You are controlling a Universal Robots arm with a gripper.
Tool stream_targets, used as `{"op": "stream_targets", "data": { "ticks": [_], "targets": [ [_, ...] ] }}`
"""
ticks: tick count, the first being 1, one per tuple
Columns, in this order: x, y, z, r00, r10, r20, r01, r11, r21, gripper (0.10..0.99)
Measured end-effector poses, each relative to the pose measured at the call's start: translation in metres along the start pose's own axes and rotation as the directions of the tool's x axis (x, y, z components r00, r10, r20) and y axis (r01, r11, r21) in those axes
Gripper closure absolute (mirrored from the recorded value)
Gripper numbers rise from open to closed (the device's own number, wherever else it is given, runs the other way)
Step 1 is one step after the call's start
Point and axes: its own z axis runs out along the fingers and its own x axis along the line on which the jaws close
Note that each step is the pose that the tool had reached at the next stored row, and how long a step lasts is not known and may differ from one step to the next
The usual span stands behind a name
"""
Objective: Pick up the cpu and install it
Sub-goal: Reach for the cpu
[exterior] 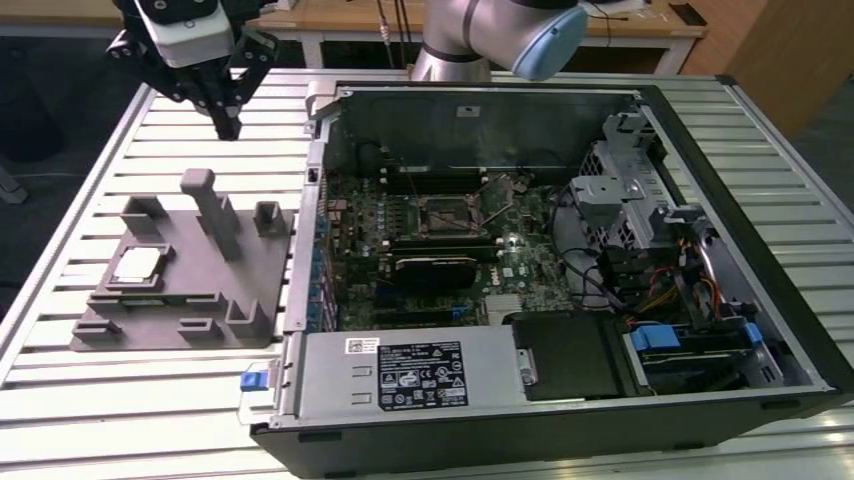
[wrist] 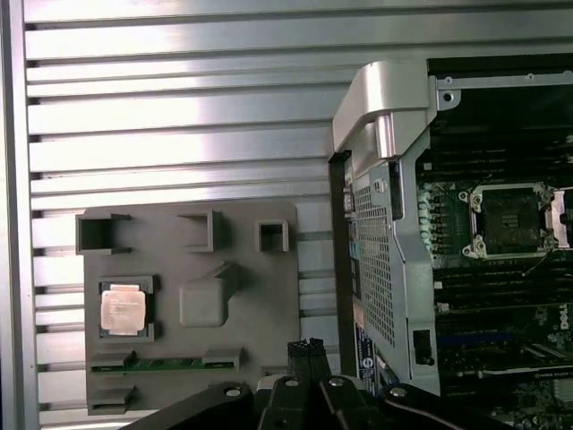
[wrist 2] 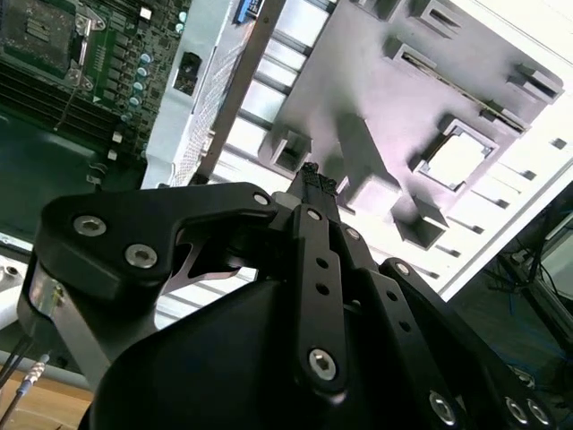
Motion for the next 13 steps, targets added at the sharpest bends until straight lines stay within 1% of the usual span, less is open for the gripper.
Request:
{"op": "stream_targets", "data": {
  "ticks": [13],
  "targets": [
    [0.0174,-0.0014,0.0020,1.0000,0.000,0.0001,0.000,1.0000,0.000,0.980]
  ]
}}
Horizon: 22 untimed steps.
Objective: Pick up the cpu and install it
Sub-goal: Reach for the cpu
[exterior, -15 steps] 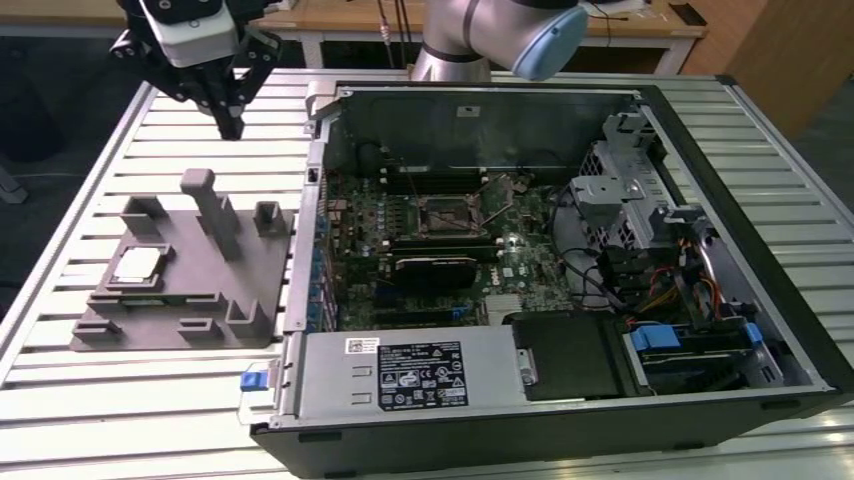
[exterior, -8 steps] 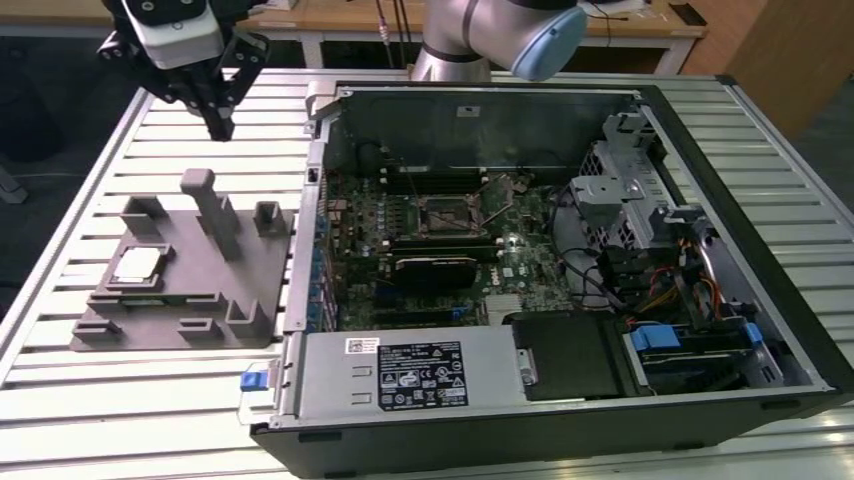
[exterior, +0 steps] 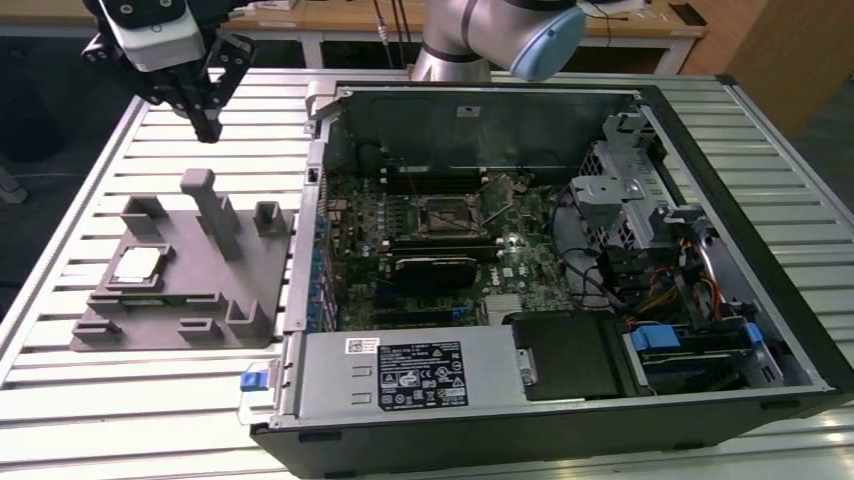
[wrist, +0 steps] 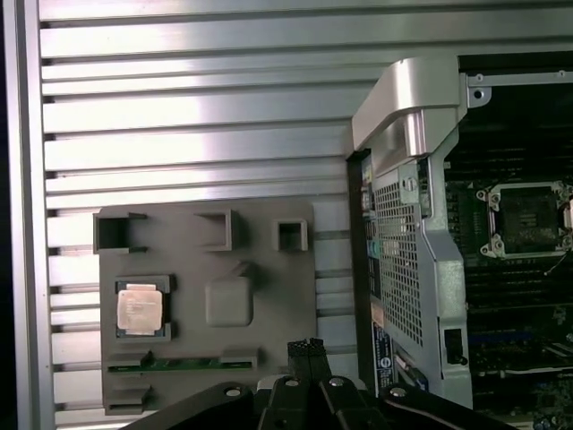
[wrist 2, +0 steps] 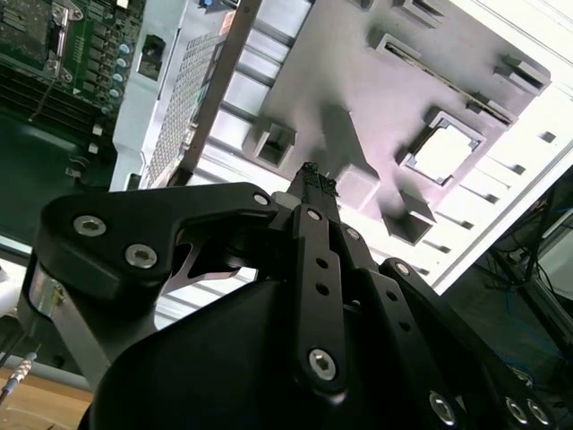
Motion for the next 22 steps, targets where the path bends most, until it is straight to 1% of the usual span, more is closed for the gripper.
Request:
{"op": "stream_targets", "data": {
  "ticks": [22],
  "targets": [
    [0.0350,-0.0033,0.0134,1.0000,0.000,0.0000,0.000,1.0000,0.000,0.980]
  ]
}}
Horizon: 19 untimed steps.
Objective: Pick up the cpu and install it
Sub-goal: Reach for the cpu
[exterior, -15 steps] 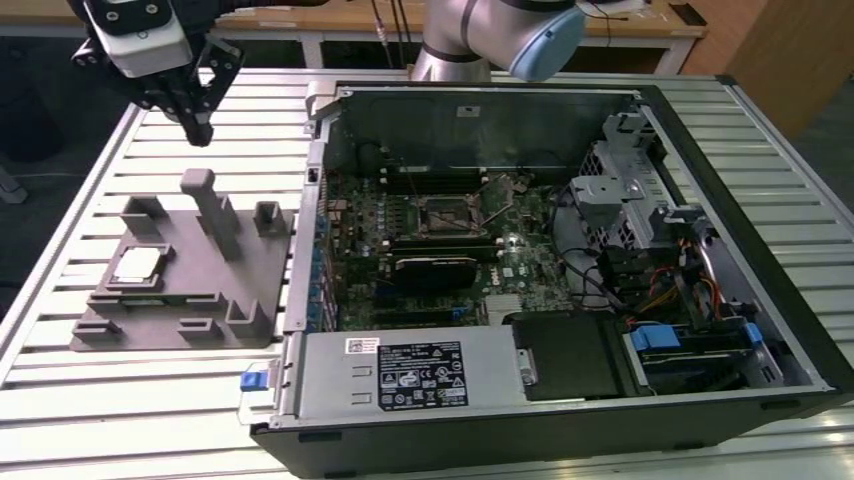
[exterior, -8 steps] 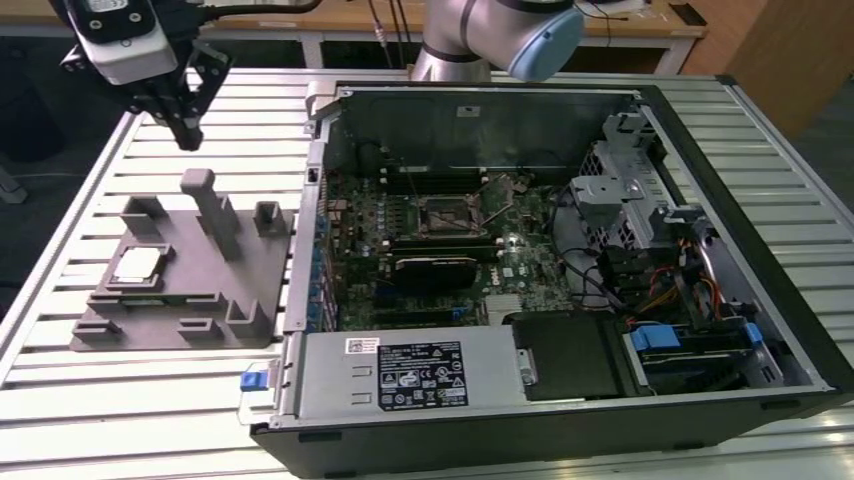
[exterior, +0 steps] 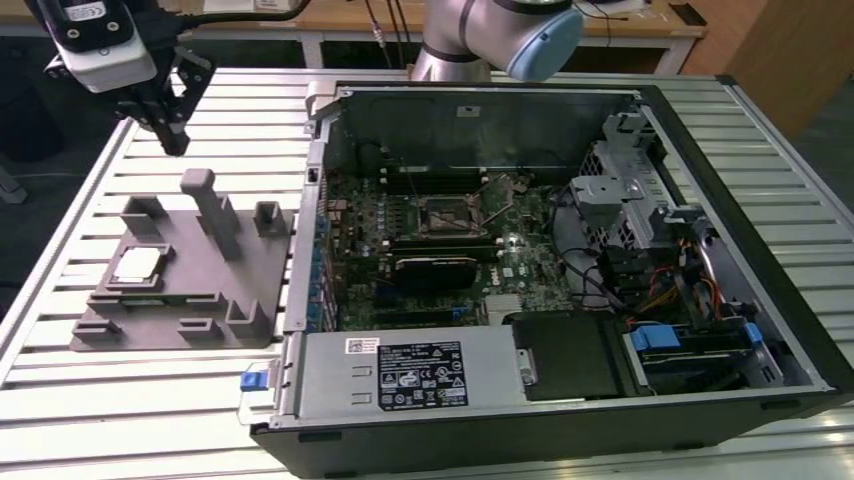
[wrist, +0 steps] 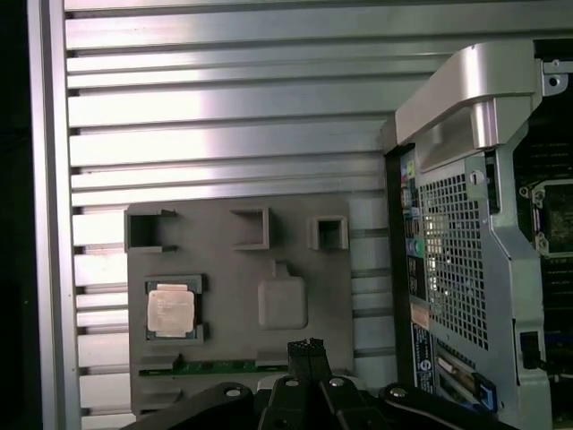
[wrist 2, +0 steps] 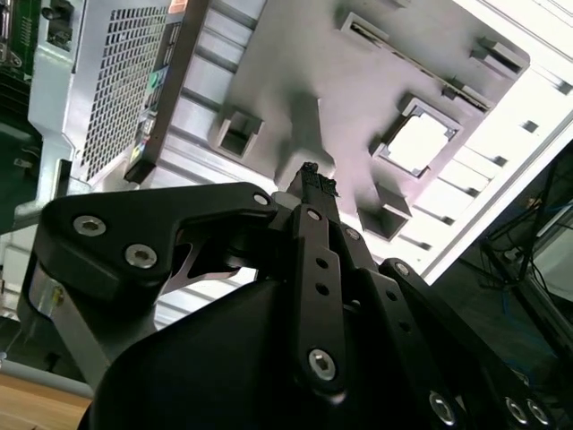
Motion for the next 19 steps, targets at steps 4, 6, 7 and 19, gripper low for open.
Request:
{"op": "stream_targets", "data": {
  "ticks": [4,6,7,19],
  "targets": [
    [0.0066,-0.0006,0.0025,1.0000,0.000,0.0000,0.000,1.0000,0.000,0.980],
    [0.0100,-0.0009,0.0037,1.0000,0.000,0.0000,0.000,1.0000,0.000,0.980],
    [0.0118,-0.0011,0.0044,1.0000,0.000,0.0000,0.000,1.0000,0.000,0.980],
    [0.0331,-0.0032,0.0147,1.0000,0.000,0.0000,0.000,1.0000,0.000,0.980]
  ]
}}
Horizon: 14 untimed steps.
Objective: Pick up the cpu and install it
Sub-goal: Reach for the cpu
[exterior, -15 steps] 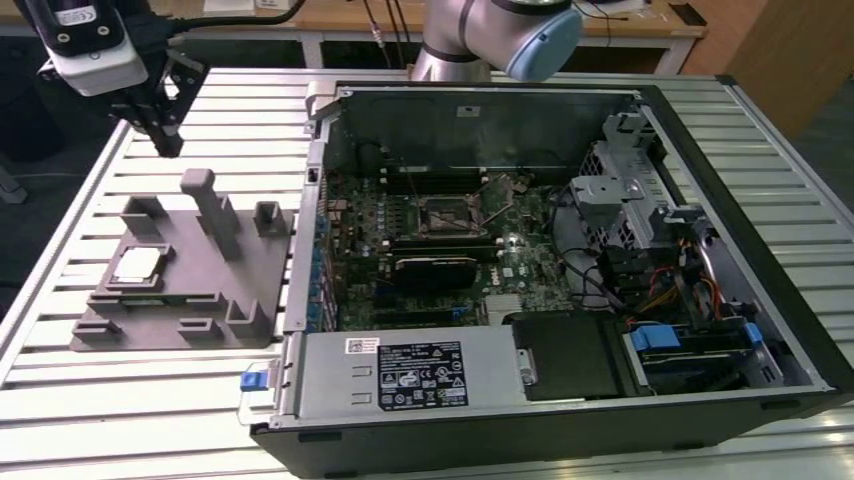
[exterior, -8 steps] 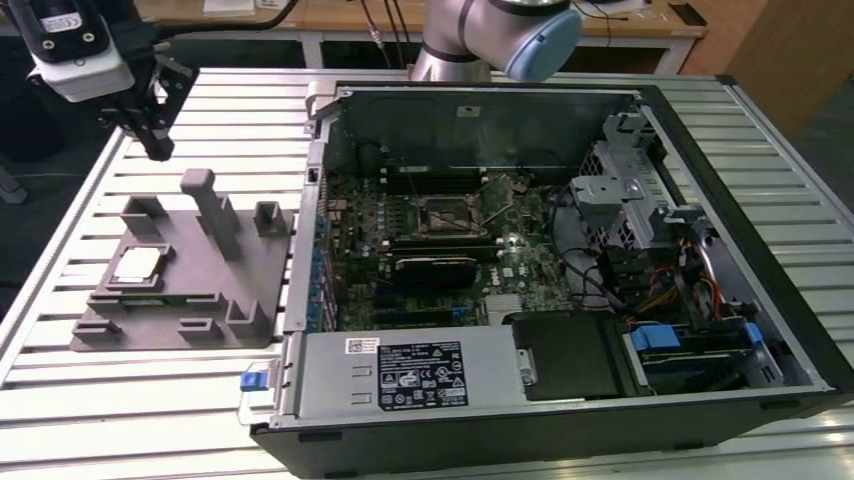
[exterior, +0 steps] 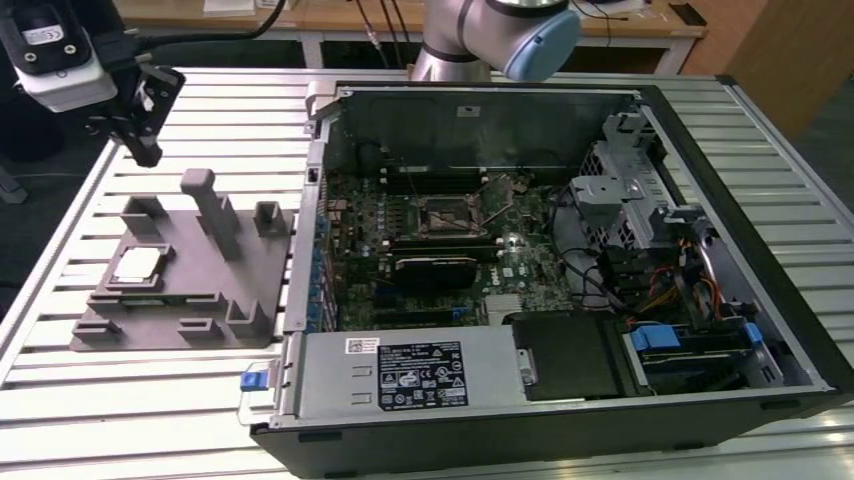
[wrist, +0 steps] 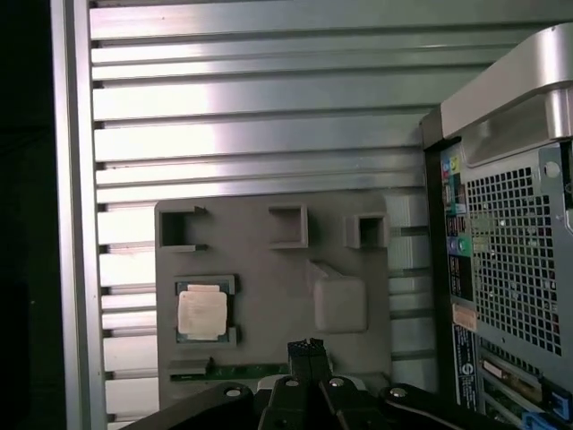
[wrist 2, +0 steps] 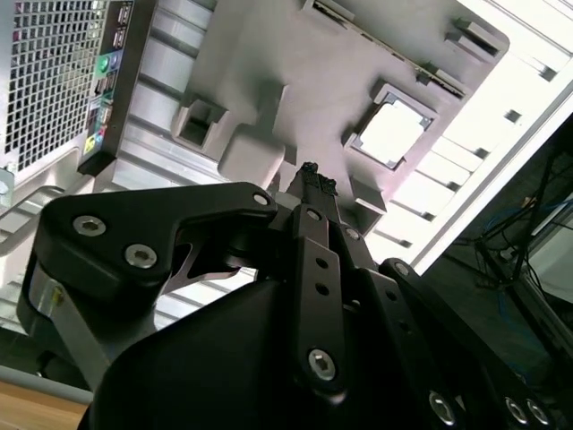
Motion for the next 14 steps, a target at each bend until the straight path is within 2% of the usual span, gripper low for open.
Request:
{"op": "stream_targets", "data": {
  "ticks": [6,14],
  "targets": [
    [0.0104,-0.0011,0.0079,1.0000,0.000,0.0001,0.000,1.0000,0.000,0.980],
    [0.0198,-0.0024,0.0208,1.0000,0.000,0.0000,0.000,1.0000,0.000,0.980]
  ]
}}
